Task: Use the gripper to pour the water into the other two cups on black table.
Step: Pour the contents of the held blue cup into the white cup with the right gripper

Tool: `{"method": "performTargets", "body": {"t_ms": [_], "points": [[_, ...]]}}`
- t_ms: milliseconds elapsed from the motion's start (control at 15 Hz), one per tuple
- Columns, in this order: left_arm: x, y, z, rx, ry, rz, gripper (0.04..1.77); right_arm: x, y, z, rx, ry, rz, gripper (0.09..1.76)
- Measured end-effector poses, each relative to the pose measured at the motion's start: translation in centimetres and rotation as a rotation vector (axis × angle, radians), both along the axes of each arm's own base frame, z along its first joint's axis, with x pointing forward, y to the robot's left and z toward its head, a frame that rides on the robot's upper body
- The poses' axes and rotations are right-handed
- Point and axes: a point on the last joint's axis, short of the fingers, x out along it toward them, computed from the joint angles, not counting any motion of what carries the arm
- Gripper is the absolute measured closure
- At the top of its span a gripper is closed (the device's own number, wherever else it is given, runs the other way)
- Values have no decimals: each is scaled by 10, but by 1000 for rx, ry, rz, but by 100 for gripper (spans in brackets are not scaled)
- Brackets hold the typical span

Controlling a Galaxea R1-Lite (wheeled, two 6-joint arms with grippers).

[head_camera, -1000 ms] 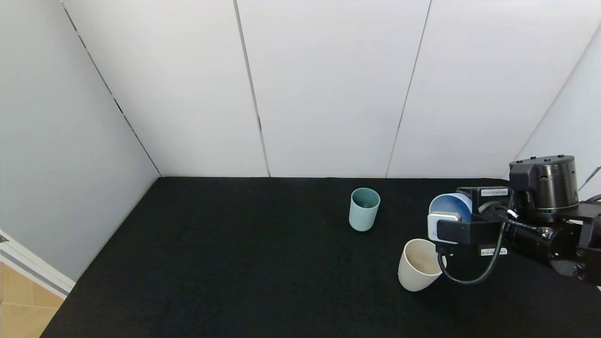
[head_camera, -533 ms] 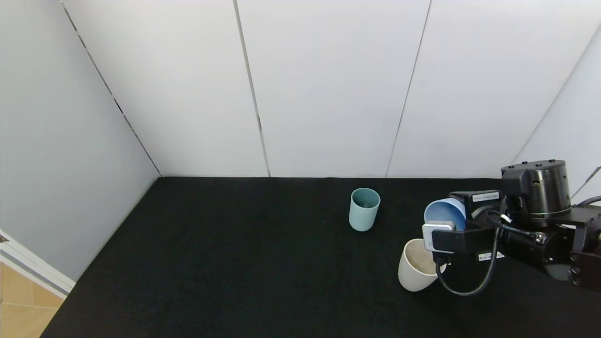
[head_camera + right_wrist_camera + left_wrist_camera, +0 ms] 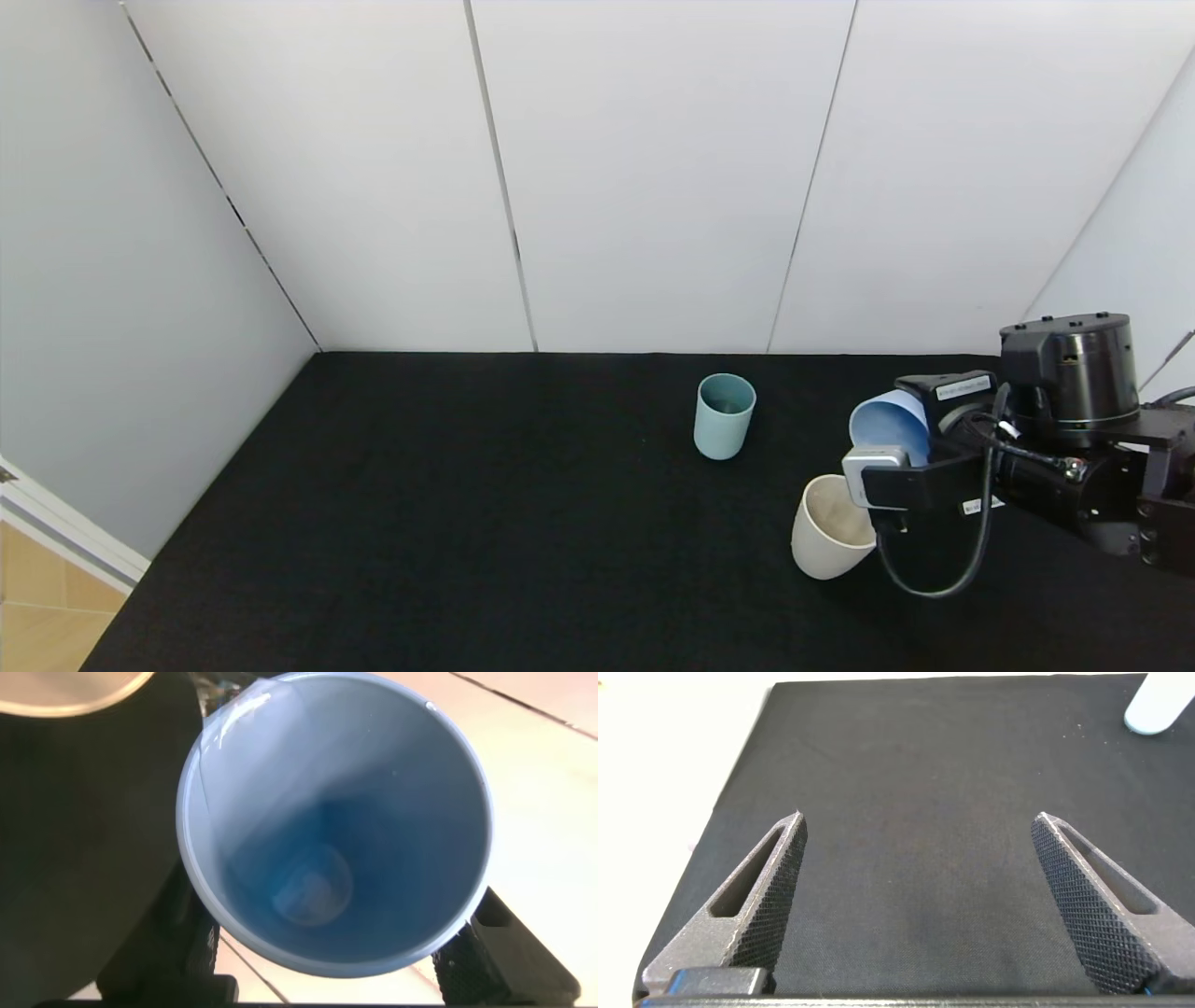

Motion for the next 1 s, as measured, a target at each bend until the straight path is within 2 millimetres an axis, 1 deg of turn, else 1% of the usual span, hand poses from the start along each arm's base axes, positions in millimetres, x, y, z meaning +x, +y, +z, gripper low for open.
{"method": "performTargets", "body": {"t_ms": [1000], "points": [[0, 0, 0, 0, 0, 0, 9, 2, 0, 15, -146, -113, 74, 59]]}}
